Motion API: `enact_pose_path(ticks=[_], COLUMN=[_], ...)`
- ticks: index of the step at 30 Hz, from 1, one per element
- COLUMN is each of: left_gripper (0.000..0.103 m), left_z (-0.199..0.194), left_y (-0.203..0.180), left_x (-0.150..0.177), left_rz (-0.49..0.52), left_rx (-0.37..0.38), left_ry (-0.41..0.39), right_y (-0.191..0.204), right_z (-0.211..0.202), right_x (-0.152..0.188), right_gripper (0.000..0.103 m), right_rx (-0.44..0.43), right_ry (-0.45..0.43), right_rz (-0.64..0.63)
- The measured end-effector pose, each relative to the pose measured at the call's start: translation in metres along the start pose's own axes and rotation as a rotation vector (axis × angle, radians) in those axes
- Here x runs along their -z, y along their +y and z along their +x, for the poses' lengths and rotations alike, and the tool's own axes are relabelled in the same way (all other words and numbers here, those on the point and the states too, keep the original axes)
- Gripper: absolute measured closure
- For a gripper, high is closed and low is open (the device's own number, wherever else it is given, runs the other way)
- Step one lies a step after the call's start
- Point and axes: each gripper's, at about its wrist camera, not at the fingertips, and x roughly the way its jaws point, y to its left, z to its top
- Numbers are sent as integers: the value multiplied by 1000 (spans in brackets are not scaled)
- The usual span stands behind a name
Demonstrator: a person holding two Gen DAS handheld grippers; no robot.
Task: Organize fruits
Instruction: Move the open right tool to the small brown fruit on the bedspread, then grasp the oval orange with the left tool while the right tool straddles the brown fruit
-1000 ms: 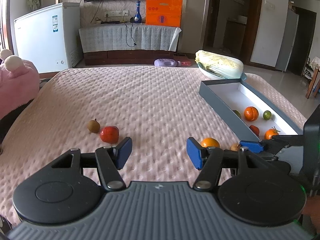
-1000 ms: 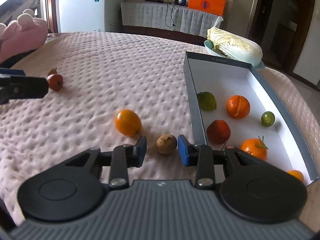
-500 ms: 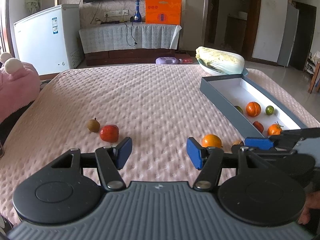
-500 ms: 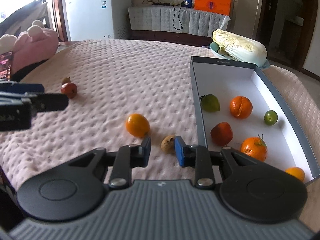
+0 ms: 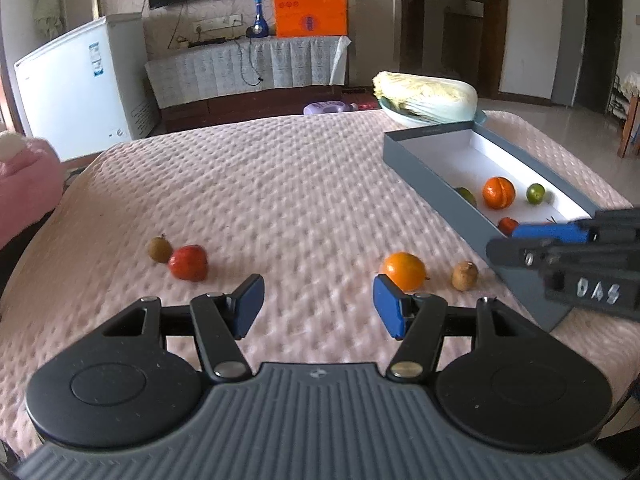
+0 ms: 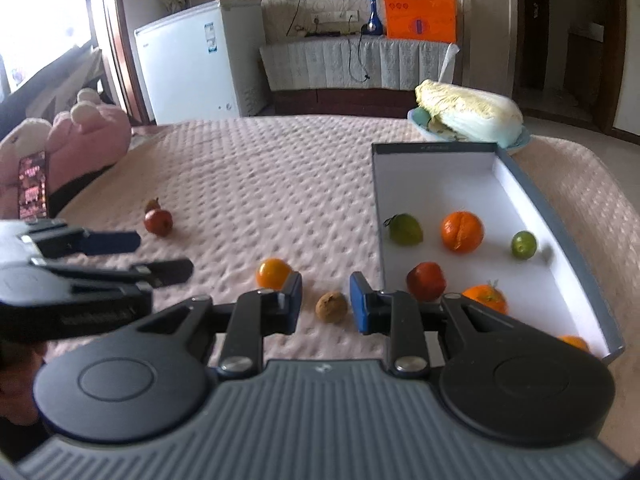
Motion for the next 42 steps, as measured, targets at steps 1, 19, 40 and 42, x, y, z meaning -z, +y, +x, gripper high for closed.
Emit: enact_pose_path(ticks=[1,19,40,42], left_gripper=[37,37,38,38], left_z=[1,54,87,87], left_y=[-5,-60,-58,-57], left_x=[0,-11,-11,-11], left_rz=[8,41,-15,-18], left_rx=[4,35,34,34], left_ry=[-2,37,103,104], right_y=[-3,-24,-25,-26], right_z=[-4,-24,-16,-15], right_x=[-2,-9,-6,-6], right_gripper=[73,73,73,73], right_rx=[-2,-22,2,8], right_ry=[-11,-73,-63,-59], right_rz=[8,57,73,74])
